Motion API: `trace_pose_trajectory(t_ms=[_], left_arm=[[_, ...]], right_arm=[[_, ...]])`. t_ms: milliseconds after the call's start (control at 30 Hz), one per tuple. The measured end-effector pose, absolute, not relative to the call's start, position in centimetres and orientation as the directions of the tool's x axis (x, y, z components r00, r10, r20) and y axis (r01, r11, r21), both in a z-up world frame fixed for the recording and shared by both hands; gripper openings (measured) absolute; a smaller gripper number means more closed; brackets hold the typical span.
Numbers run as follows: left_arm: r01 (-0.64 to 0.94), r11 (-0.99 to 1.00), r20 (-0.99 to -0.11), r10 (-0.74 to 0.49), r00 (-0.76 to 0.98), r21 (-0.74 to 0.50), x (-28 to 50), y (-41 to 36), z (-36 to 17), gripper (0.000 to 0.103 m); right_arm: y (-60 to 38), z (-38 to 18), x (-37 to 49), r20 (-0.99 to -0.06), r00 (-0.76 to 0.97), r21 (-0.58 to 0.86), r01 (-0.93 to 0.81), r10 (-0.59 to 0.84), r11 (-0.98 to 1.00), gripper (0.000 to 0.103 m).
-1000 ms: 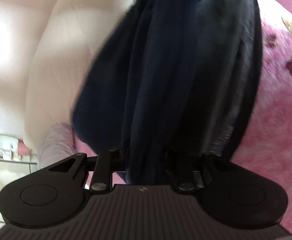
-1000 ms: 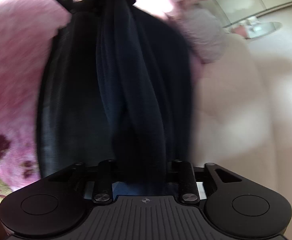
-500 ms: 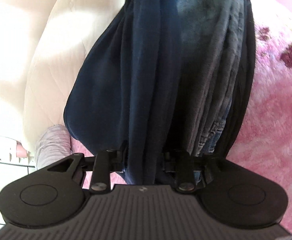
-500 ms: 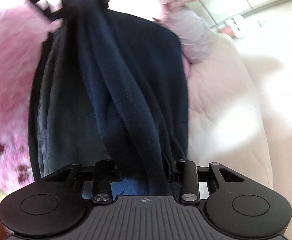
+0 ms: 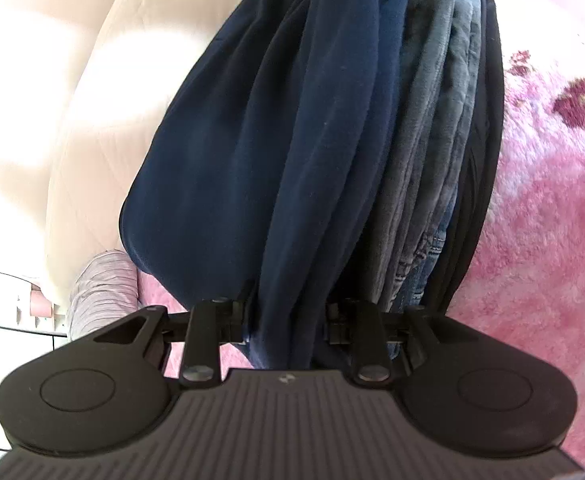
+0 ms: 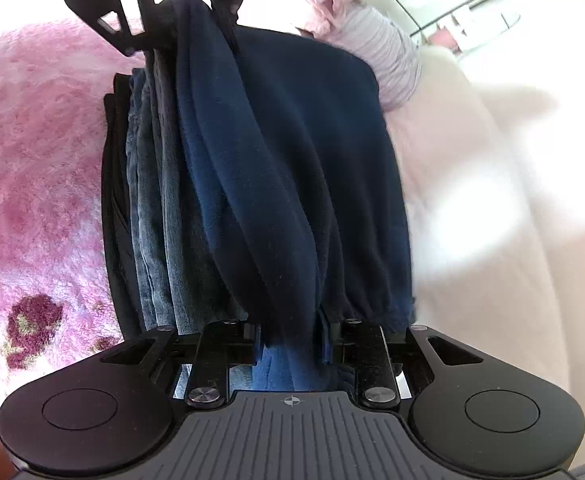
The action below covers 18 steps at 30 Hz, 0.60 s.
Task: Fold clothes
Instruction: 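Lower the sweatpants onto the folded jeans stack with both grippers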
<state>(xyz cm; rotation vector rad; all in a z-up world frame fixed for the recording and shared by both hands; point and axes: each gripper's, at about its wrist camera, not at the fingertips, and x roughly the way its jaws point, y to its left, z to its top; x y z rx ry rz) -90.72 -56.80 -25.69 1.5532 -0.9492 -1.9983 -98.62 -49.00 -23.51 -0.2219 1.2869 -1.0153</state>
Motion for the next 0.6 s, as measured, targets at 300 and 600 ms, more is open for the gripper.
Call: trace_pose_trajectory(t_ms=[300, 600], left_arm=[[-0.083, -0.67, -0.661, -0.693, -0.287, 0.738, -89.6, -57.3, -24.5, 0.026], [0.107, -0.787, -0.728, -0.606, -0.32, 0.608, -84.5, -55.8, -18.4, 0.03]], right_arm=[[-47.5, -24.1, -98.4, -0.702, -0.103, -0.653, 0.487, -0.705, 0.58, 0.033], [-45.2, -21.5, -98.0, -0.745, -0.115, -0.571, 0.618, -0.657, 0.54, 0.045]])
